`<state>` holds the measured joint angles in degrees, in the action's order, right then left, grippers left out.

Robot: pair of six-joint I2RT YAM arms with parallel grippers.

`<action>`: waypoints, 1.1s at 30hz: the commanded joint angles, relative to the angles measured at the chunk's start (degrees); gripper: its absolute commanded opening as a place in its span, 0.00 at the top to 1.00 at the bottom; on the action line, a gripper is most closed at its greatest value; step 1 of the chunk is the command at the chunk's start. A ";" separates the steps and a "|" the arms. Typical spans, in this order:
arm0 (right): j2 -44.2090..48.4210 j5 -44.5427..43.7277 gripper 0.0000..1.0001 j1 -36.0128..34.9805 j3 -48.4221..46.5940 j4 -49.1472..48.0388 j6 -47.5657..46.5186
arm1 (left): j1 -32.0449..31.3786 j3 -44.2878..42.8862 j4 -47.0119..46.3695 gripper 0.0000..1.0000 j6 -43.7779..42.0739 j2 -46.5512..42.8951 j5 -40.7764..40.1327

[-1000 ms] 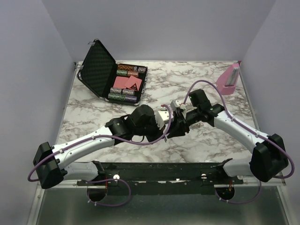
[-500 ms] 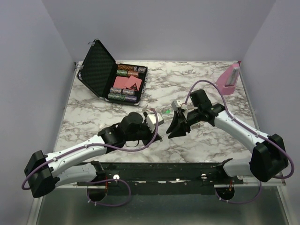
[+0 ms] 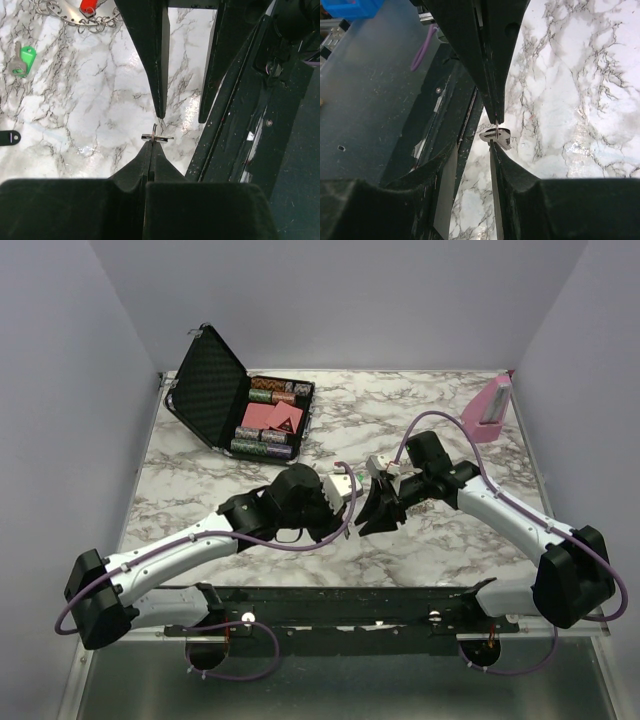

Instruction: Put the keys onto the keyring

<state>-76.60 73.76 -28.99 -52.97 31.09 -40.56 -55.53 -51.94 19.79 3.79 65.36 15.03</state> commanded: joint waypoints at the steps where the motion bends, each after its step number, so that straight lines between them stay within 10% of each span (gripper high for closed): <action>1: 0.31 -0.46 0.59 0.25 -0.29 -0.50 0.30 | 0.07 -1.76 2.36 1.00 -1.07 0.99 2.11; 33: -0.57 -1.07 0.75 -0.54 1.73 -5.43 4.61 | 0.07 -4.13 0.34 1.00 0.25 3.28 5.36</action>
<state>-76.62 73.54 -28.99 -52.21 26.81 -36.56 -55.53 -54.00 21.08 3.68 68.49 19.00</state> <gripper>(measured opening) 0.232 0.007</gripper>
